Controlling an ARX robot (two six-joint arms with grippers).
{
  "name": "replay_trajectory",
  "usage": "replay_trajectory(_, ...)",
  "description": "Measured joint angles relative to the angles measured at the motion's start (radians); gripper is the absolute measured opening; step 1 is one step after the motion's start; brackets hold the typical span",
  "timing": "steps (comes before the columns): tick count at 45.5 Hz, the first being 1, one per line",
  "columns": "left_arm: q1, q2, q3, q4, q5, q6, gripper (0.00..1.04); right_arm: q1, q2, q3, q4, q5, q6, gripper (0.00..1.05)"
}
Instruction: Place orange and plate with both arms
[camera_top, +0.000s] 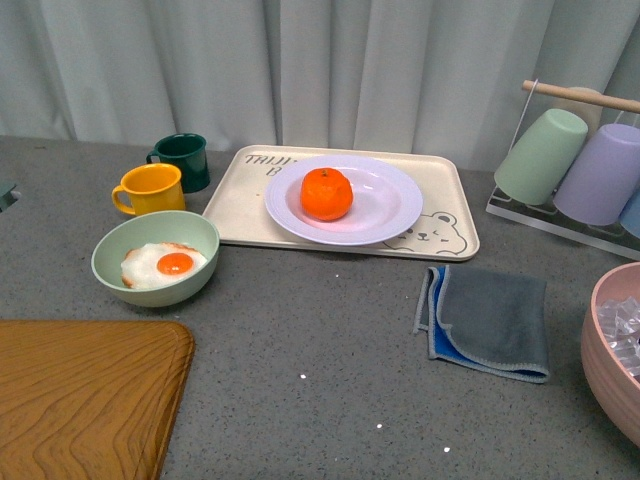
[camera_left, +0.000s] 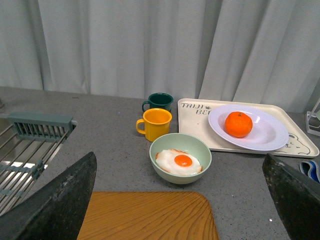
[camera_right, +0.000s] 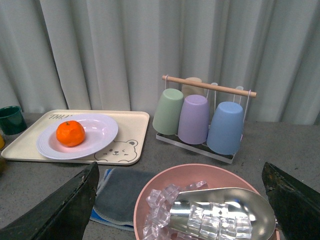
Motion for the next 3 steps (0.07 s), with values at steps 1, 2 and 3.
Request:
replay_trajectory(1, 0.0, 0.0, 0.0, 0.0, 0.0, 0.0, 0.98, 0.0, 0.0, 0.0, 0.0, 0.0, 0.0, 0.95)
replay_trajectory(2, 0.0, 0.0, 0.0, 0.0, 0.0, 0.0, 0.98, 0.0, 0.0, 0.0, 0.0, 0.0, 0.0, 0.95)
replay_trajectory(3, 0.0, 0.0, 0.0, 0.0, 0.0, 0.0, 0.98, 0.0, 0.0, 0.0, 0.0, 0.0, 0.0, 0.95)
